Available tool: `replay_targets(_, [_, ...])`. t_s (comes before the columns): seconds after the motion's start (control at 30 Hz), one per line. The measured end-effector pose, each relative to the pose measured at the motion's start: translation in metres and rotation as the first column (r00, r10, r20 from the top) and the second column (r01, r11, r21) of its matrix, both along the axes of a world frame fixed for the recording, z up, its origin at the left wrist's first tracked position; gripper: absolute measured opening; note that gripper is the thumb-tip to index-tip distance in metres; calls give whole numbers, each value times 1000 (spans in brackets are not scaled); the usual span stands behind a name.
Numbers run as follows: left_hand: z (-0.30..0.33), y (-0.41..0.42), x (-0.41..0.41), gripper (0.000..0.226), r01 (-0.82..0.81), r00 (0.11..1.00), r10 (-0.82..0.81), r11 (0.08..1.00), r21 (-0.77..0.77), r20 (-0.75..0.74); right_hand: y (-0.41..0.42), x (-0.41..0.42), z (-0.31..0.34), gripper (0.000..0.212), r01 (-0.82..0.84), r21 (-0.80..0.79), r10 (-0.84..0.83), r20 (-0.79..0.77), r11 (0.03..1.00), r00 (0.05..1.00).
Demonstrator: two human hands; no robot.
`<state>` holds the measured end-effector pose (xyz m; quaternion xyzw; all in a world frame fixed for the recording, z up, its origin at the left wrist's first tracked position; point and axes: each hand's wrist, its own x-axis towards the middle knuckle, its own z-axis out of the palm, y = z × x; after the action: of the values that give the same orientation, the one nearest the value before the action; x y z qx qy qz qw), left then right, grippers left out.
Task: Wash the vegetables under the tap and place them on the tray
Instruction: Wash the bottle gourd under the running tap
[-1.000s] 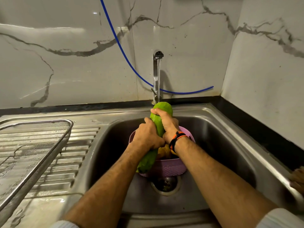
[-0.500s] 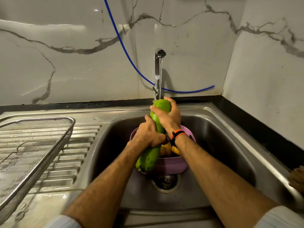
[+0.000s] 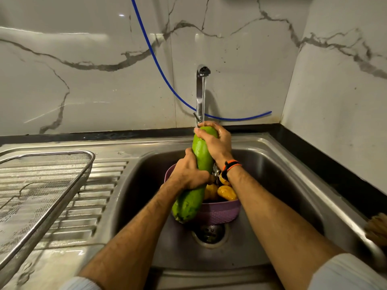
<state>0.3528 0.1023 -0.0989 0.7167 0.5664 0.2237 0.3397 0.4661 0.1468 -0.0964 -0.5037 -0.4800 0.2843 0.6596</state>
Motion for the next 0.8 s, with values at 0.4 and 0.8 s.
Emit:
replay_targets(0.4, [-11, -3, -12, 90, 75, 997, -75, 996, 50, -9, -2, 17, 14, 6, -200, -73, 213, 334, 977, 918])
replay_targets(0.8, [-10, 0, -8, 78, 23, 999, -21, 995, 93, -26, -6, -19, -1, 15, 231, 187, -295, 516, 955, 804])
